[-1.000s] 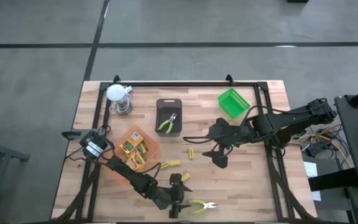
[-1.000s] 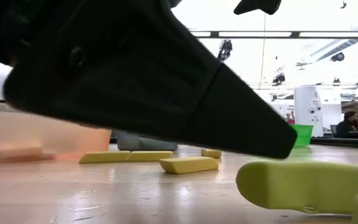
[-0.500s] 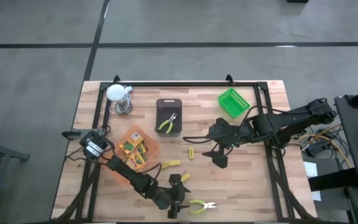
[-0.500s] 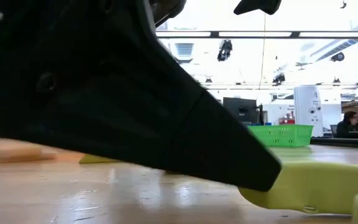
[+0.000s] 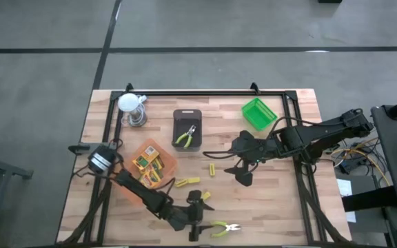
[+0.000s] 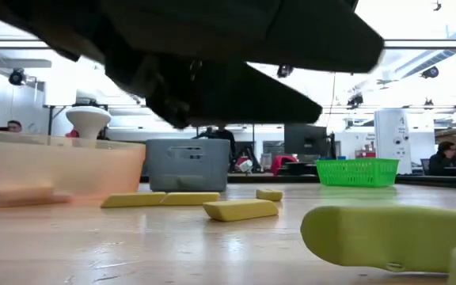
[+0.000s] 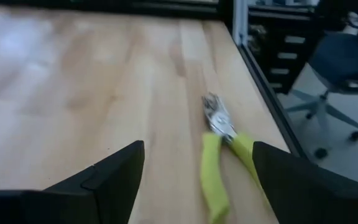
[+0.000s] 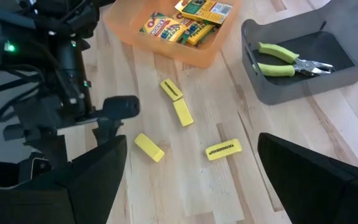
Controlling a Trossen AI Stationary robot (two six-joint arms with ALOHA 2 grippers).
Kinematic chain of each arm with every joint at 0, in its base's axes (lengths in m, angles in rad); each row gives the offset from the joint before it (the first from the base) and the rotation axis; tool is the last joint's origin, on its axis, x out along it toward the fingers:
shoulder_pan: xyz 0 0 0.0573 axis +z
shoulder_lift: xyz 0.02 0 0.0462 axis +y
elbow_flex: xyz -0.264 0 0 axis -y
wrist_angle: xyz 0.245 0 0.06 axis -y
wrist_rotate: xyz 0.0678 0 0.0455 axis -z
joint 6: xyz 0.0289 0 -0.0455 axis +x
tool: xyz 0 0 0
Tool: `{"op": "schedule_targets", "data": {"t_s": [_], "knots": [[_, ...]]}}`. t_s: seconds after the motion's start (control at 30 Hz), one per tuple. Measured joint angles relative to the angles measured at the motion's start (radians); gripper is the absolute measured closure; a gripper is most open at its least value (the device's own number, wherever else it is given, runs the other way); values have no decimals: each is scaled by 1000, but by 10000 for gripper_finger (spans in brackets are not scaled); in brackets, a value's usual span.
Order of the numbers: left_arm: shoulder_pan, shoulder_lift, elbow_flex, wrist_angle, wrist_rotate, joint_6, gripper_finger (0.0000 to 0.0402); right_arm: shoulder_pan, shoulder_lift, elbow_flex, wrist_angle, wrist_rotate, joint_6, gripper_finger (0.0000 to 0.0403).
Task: Pick & Place School Supplies
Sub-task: Put the green punch plier into the black bin
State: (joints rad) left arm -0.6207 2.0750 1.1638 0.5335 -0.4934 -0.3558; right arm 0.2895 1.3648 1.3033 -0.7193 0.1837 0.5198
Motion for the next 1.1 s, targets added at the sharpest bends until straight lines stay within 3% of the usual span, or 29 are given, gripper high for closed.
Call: {"op": "schedule_targets", "data": {"t_s": [0.13, 0.3, 0.53, 0.7, 0.97, 1.1], "knots": [[1, -21, -9, 16, -28, 73, 97, 0, 0, 0, 0, 0, -4, 48], [8, -24, -9, 69, -31, 120, 96, 0, 0, 0, 11, 4, -128, 48], [7, -38, -10, 53, -119, 149, 96, 36, 0, -2, -149, -61, 102, 48], [12, -68, -16, 53, -172, 170, 97, 158, -3, -49, -170, -56, 220, 48], [15, -103, -34, 51, -171, 183, 96, 442, -3, -226, 289, 143, 255, 48], [15, -103, -46, 48, -154, 180, 96, 546, -2, -343, 569, 171, 220, 48]]}}
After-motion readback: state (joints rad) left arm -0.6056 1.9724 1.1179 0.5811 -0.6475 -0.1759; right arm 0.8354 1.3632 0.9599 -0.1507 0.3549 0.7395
